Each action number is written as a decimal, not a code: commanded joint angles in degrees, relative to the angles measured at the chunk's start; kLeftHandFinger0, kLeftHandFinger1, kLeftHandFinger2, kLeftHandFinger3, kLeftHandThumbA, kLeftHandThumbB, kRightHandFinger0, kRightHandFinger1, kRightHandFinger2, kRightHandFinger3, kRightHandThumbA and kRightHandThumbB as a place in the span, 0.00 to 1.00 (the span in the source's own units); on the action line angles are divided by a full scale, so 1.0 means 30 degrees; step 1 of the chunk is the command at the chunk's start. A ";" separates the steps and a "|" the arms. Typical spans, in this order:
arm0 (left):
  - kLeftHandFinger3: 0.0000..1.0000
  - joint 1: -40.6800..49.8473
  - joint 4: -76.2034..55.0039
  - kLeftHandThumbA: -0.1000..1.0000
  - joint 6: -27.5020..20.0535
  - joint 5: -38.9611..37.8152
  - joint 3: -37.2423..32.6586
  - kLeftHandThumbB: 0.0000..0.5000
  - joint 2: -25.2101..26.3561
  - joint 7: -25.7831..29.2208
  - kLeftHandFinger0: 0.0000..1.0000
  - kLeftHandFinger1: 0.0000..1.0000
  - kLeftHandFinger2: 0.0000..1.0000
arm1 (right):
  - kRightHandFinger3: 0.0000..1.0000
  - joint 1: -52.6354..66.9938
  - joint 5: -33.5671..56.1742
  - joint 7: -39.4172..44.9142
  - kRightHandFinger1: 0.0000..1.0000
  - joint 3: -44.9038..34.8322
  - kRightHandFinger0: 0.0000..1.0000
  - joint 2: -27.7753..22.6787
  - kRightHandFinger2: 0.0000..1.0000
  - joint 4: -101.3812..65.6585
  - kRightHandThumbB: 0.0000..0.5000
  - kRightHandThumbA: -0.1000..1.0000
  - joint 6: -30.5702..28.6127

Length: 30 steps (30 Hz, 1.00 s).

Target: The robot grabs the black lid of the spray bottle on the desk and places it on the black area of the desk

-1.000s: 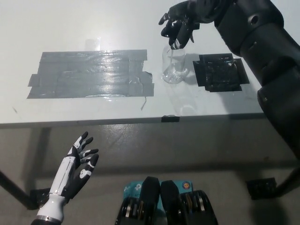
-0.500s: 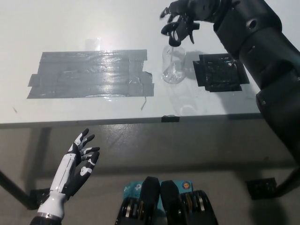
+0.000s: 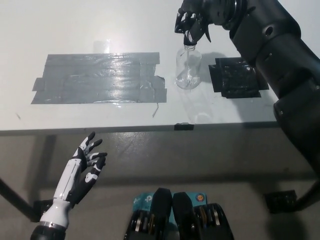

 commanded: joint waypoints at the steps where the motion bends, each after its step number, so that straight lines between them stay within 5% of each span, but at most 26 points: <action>1: 1.00 -0.0286 -0.0346 0.82 -0.0719 0.0185 -0.0110 0.34 0.0421 -0.0051 0.66 0.74 0.90 | 0.58 -0.1118 -0.0160 -0.0130 0.67 0.0051 0.77 -0.0626 0.66 0.0017 0.48 0.00 0.0099; 4: 1.00 -0.0281 -0.0360 0.83 -0.0682 0.0275 -0.0121 0.35 0.0424 -0.0014 0.65 0.74 0.88 | 0.56 -0.1180 -0.0079 -0.0340 0.66 -0.0044 0.75 -0.0659 0.65 0.0024 0.60 0.00 0.0145; 8: 1.00 -0.0575 -0.0036 0.83 -0.0842 0.0314 -0.0168 0.33 0.0400 -0.0001 0.65 0.74 0.88 | 0.55 -0.1565 0.0265 -0.0612 0.66 -0.0430 0.74 -0.0934 0.65 -0.0034 0.54 0.00 0.0134; 12: 1.00 -0.0537 -0.0150 0.84 -0.0642 0.0467 -0.0178 0.34 0.0396 0.0050 0.65 0.74 0.88 | 0.54 -0.2206 0.0688 -0.0794 0.67 -0.1072 0.70 -0.1280 0.66 -0.0172 0.64 0.00 -0.0150; 17: 1.00 -0.0568 -0.0091 0.83 -0.0820 0.0573 -0.0231 0.31 0.0402 0.0048 0.65 0.74 0.88 | 0.51 -0.3187 0.1091 -0.1181 0.65 -0.1768 0.88 -0.1766 0.62 -0.0453 0.83 0.04 -0.1003; 18: 1.00 -0.0637 0.0013 0.83 -0.0914 0.0555 -0.0252 0.31 0.0406 0.0020 0.65 0.74 0.88 | 0.50 -0.3540 0.1185 -0.0982 0.57 -0.1947 0.77 -0.1962 0.58 -0.0587 0.79 0.06 -0.1329; 20: 1.00 -0.0645 0.0040 0.83 -0.0883 0.0493 -0.0242 0.32 0.0393 0.0005 0.65 0.73 0.88 | 0.51 -0.3826 0.1104 -0.1034 0.57 -0.2051 0.70 -0.2122 0.59 -0.0801 0.77 0.07 -0.1836; 22: 1.00 -0.0623 -0.0013 0.83 -0.0801 0.0474 -0.0230 0.31 0.0384 0.0007 0.65 0.73 0.88 | 0.53 -0.4082 0.0962 -0.0950 0.73 -0.2054 0.90 -0.2195 0.68 -0.0979 0.72 0.07 -0.1908; 27: 1.00 -0.0705 0.0135 0.83 -0.0914 0.0550 -0.0223 0.31 0.0440 0.0031 0.65 0.73 0.88 | 0.56 -0.4792 0.1013 -0.0417 0.65 -0.2152 0.78 -0.2573 0.63 -0.1455 0.70 0.03 -0.2210; 28: 1.00 -0.0711 0.0190 0.83 -0.0907 0.0551 -0.0222 0.32 0.0442 0.0032 0.65 0.73 0.88 | 0.56 -0.4858 0.0907 -0.0496 0.70 -0.2055 0.84 -0.2699 0.68 -0.1503 0.69 0.03 -0.2201; 29: 1.00 -0.0656 0.0149 0.83 -0.0857 0.0493 -0.0196 0.32 0.0447 0.0015 0.65 0.74 0.88 | 0.57 -0.4857 0.1035 -0.0543 0.86 -0.2169 1.00 -0.2841 0.78 -0.1583 0.69 0.03 -0.2253; 30: 1.00 -0.0660 0.0190 0.83 -0.0932 0.0503 -0.0194 0.32 0.0441 0.0035 0.65 0.74 0.88 | 0.56 -0.4839 0.1334 -0.0512 0.83 -0.2448 1.00 -0.3002 0.77 -0.1573 0.69 0.02 -0.2273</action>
